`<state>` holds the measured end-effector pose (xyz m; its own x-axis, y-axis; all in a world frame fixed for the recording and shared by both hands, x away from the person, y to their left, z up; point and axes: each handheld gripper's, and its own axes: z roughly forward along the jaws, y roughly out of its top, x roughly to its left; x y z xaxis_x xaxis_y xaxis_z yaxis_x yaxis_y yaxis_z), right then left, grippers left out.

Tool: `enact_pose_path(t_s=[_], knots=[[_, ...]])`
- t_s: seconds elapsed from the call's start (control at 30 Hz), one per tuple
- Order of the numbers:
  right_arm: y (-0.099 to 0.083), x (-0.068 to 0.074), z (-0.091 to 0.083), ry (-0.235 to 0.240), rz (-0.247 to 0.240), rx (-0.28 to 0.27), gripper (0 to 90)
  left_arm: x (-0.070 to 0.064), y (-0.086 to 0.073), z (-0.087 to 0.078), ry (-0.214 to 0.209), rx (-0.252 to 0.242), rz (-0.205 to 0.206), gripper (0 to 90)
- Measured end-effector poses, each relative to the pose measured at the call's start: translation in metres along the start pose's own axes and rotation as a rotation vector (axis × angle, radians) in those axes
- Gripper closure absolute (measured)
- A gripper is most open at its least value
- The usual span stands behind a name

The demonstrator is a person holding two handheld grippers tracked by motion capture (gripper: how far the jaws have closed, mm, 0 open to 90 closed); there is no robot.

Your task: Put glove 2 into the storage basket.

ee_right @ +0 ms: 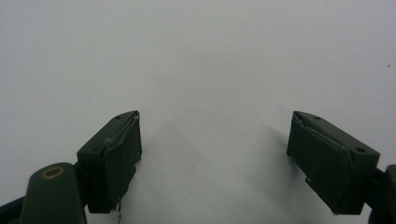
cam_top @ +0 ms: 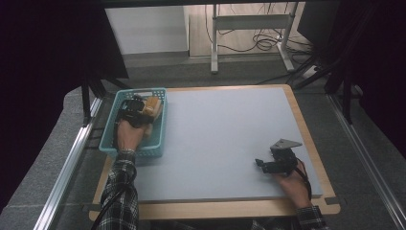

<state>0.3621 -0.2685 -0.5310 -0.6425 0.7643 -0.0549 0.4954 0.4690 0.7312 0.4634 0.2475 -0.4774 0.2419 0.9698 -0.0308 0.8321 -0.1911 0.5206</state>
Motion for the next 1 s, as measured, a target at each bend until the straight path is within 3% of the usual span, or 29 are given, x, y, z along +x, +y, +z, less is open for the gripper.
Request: enact_pose_path(t_s=[0.3,0.37,0.43,0.53,0.7,0.8,0.87,0.93,1.0], knots=[[0.000,0.000,0.000,0.000,0.000,0.000,17.5,-0.012,0.006,0.027,-0.011,0.103,0.021,52.0],[0.000,0.000,0.000,0.000,0.000,0.000,17.5,-0.012,0.006,0.033,-0.037,0.152,0.029,47.3],[0.000,0.000,0.000,0.000,0.000,0.000,17.5,-0.007,0.004,0.033,-0.039,0.168,0.017,38.3],[0.000,0.000,0.000,0.001,-0.001,-0.001,17.5,0.001,0.002,0.027,-0.059,0.153,0.002,14.1],[0.000,0.000,0.000,0.000,0.000,0.000,17.5,0.005,0.004,0.001,-0.077,0.090,0.023,10.2],[0.000,0.000,0.000,0.000,-0.001,0.000,17.5,0.009,0.007,-0.017,-0.065,0.034,0.014,13.1],[0.000,0.000,0.000,0.000,0.000,0.000,17.5,0.013,0.007,-0.026,-0.045,0.003,0.001,20.9],[0.000,0.000,0.000,0.000,-0.001,0.000,17.5,0.019,0.005,-0.033,-0.008,-0.009,-0.010,34.0],[0.000,0.000,0.000,0.000,-0.001,0.000,17.5,0.023,0.001,-0.033,0.034,0.004,-0.015,53.7]])
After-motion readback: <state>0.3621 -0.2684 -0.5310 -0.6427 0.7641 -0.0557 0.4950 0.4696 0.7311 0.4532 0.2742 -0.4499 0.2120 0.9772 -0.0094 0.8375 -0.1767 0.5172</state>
